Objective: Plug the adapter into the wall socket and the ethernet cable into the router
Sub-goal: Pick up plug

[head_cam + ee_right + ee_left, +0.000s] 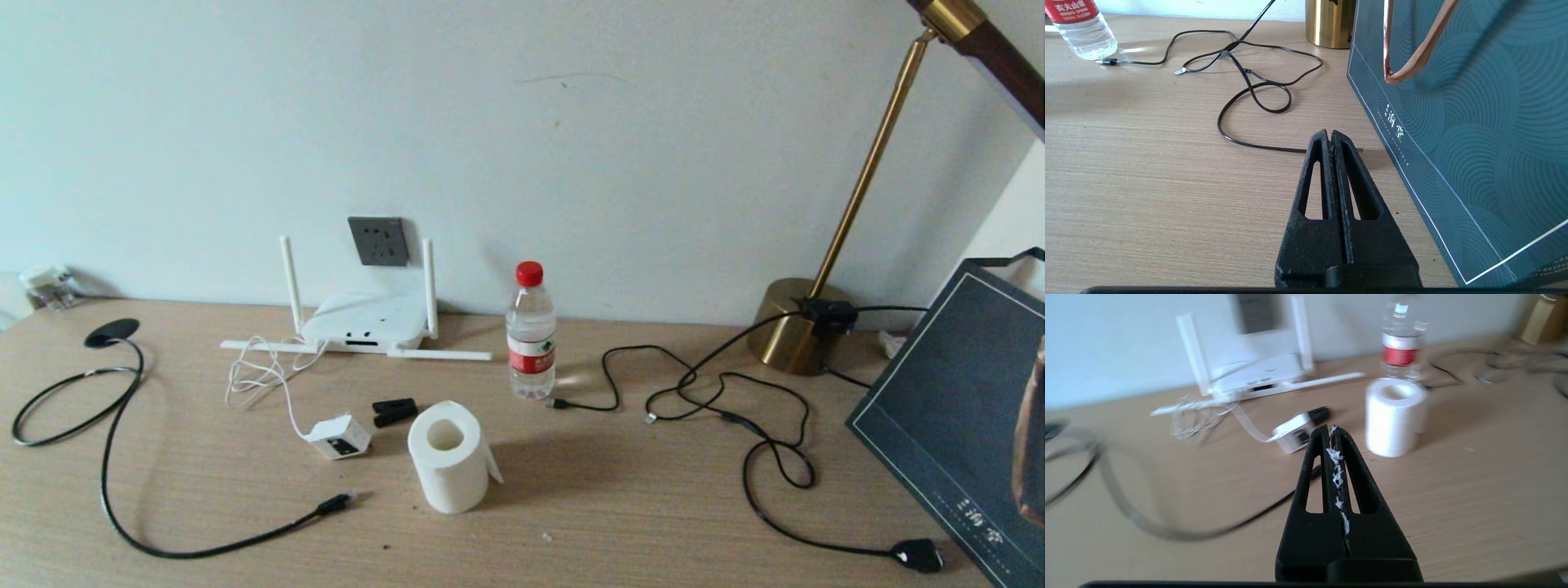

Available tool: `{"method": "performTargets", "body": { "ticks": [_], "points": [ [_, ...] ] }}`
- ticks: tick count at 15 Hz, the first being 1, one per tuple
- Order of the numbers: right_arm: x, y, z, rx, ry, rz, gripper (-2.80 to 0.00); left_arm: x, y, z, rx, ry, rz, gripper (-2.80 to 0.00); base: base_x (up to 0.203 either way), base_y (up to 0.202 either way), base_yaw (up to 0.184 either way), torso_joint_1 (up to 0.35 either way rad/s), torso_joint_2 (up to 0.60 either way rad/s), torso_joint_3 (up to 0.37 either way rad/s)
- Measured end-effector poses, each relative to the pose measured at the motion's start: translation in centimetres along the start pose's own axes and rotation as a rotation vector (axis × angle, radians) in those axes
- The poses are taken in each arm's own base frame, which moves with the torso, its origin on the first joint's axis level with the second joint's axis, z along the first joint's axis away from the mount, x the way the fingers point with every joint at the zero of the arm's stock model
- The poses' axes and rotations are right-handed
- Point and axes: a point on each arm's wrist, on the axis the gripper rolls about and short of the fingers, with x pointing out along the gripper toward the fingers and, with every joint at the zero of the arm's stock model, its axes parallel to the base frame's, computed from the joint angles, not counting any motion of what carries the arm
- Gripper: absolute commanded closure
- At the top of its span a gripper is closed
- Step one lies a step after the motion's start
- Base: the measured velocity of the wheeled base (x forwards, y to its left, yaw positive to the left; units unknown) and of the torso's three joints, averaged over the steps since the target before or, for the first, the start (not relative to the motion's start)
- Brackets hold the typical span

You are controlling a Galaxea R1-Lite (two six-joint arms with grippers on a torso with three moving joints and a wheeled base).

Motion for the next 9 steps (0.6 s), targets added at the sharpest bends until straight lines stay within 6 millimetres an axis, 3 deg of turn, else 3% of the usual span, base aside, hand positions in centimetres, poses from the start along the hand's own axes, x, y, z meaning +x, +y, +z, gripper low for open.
{"method": "performTargets", "body": {
  "ticks": [4, 9],
  "points": [
    [0.0, 0.0, 0.0, 0.000, 0.000, 0.000, 0.00, 6.1, 1.0, 4.1, 0.017, 0.170, -0.194, 0.00, 0.000, 0.000, 0.000, 0.000, 0.00, 0.000],
    [0.0, 0.0, 0.0, 0.000, 0.000, 0.001, 0.00, 17.4, 1.8, 6.0, 0.002, 0.371, -0.327, 0.00, 0.000, 0.000, 0.000, 0.000, 0.00, 0.000]
  ]
}}
